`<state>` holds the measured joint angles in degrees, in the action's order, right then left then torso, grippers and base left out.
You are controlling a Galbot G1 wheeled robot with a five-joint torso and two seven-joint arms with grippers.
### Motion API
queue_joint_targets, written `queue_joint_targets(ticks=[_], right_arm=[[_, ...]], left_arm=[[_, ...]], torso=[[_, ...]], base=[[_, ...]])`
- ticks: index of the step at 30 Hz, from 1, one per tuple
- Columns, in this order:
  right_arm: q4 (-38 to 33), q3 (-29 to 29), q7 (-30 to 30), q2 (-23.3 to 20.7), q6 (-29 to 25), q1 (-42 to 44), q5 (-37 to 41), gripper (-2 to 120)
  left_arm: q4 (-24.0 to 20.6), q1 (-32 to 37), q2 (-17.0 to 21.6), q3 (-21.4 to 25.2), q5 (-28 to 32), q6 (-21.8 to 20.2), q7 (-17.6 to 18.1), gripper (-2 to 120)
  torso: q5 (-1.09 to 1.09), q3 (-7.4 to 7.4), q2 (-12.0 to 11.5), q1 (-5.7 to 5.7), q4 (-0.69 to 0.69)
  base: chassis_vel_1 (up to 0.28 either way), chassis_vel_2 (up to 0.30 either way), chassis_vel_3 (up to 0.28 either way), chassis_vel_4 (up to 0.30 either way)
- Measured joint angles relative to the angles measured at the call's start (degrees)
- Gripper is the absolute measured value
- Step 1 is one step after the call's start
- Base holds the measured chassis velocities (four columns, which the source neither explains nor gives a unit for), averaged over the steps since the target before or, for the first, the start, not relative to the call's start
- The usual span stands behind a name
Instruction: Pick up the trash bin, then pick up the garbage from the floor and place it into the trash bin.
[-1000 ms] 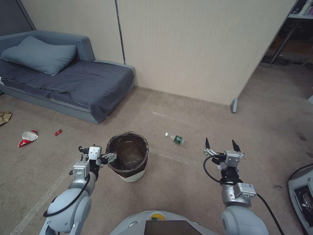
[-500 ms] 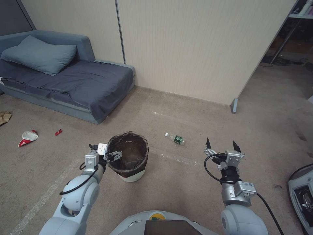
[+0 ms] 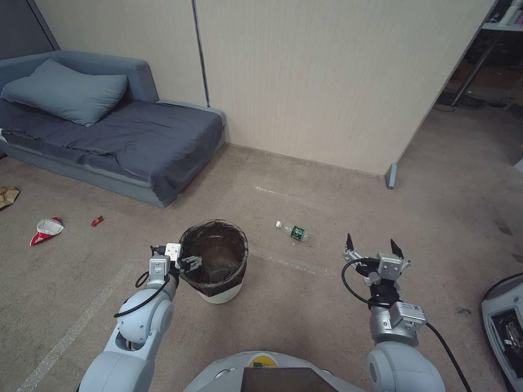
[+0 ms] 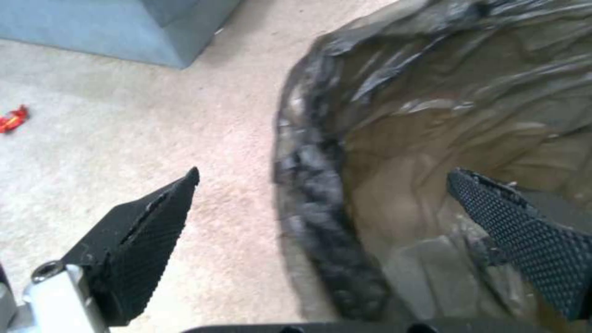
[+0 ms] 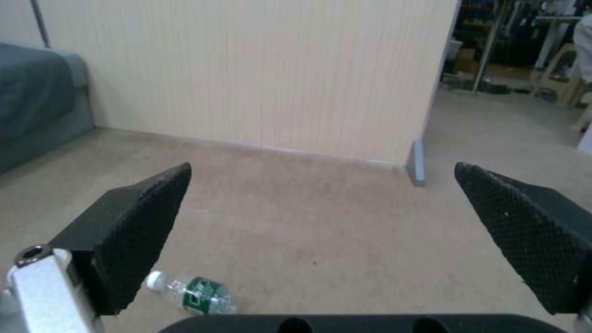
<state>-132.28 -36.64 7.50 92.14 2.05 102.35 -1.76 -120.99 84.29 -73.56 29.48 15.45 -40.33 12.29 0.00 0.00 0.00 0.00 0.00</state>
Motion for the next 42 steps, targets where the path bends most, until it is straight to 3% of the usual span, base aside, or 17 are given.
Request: queue_joint_targets(ticks=[19,22,26,31,34,40,42], right_arm=[[0.3,0.86,0.96,0.0,0.54,0.16,-0.18,100],[0.3,0.93,0.96,0.0,0.54,0.11,-0.21,100],[0.3,0.97,0.97,0.0,0.51,0.0,-0.22,100],[0.31,0.99,0.99,0.0,0.5,-0.05,-0.2,100],[0.32,1.03,1.0,0.0,0.47,-0.17,-0.16,100],[0.35,1.06,1.0,0.0,0.4,-0.29,-0.11,100],[0.42,1.1,1.0,0.0,0.28,-0.32,-0.1,100]], left_arm=[[3.5,-0.66,-0.43,-0.07,-0.04,-1.56,0.85,99],[3.67,-0.62,-0.54,-0.11,-0.15,-1.56,1.06,93],[3.73,-0.54,-0.73,-0.15,-0.28,-1.56,1.16,74],[3.76,-0.59,-0.85,-0.26,-0.26,-1.58,1.21,61],[3.87,-0.59,-1.09,-0.52,-0.23,-1.68,1.32,44],[3.87,-0.6,-1.14,-0.66,-0.07,-1.76,1.36,28],[3.78,-0.59,-1.15,-0.73,0.44,-1.76,1.46,17]], torso=[[0.0,0.0,0.0,0.0,0.0],[0.0,0.0,0.0,0.0,0.0],[0.0,0.0,0.0,0.0,0.0],[0.0,0.0,0.0,0.0,0.0],[0.0,0.0,0.0,0.0,0.0],[0.0,0.0,0.0,0.0,0.0],[0.01,0.0,0.0,0.0,0.0]], base=[[0.0,0.0,0.0,0.0],[0.0,0.0,0.0,0.0],[0.0,0.0,0.0,0.0],[0.0,0.0,0.0,0.0],[0.0,0.0,0.0,0.0],[0.0,0.0,0.0,0.0],[0.0,0.0,0.0,0.0]])
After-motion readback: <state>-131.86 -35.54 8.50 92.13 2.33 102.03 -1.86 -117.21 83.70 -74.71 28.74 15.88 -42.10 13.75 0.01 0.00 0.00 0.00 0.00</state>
